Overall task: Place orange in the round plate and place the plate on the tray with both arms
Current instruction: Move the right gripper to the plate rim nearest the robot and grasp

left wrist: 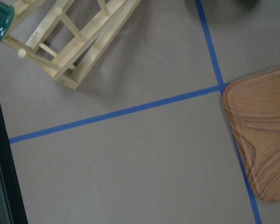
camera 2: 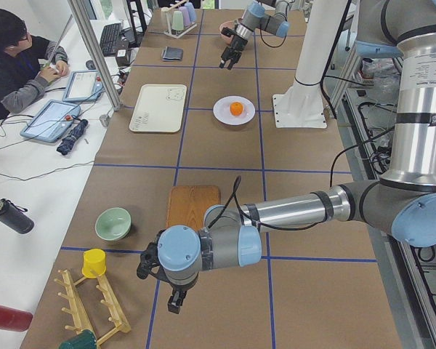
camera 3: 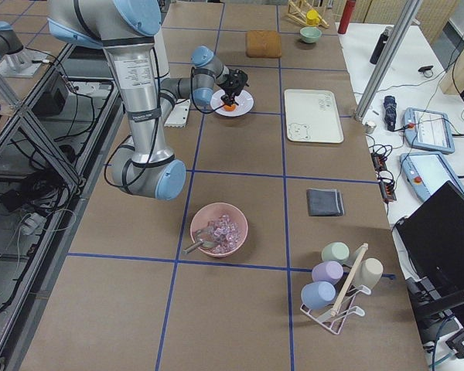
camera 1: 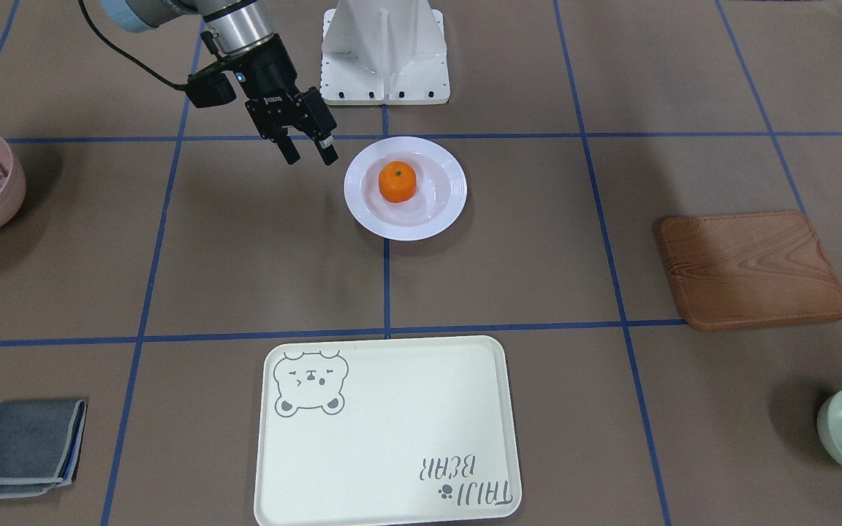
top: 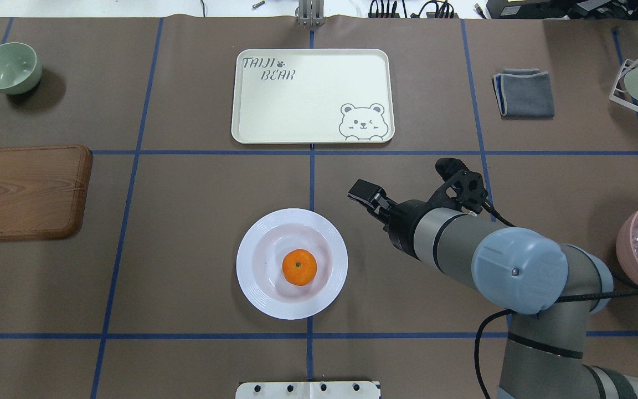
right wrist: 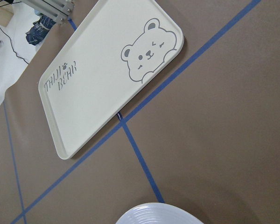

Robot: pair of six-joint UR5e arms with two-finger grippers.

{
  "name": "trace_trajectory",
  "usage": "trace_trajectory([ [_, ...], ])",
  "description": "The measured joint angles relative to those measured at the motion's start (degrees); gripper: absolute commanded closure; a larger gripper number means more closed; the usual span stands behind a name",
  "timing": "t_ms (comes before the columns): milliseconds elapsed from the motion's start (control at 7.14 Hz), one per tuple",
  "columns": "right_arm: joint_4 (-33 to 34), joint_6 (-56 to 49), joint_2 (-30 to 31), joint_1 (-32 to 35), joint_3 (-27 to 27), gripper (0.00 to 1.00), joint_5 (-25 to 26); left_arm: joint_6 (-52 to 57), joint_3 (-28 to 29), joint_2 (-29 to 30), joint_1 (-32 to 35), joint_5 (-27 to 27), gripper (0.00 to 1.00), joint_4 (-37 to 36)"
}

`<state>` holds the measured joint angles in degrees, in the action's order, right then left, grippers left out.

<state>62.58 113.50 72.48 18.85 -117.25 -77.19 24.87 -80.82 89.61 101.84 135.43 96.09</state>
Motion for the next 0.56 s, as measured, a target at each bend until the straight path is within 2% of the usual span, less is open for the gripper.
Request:
trace_trajectory([
  [420, -11.8, 3.4, 0.2, -9.0, 7.9, 0.02, 13.0, -3.2, -0.9, -1.3, 0.0, 1.1, 0.01, 2.5],
  [560, -14.8, 3.6, 0.2, -10.8, 10.1, 0.02, 15.1, -5.9, -1.2, -1.4, 0.0, 2.5, 0.01, 2.9],
])
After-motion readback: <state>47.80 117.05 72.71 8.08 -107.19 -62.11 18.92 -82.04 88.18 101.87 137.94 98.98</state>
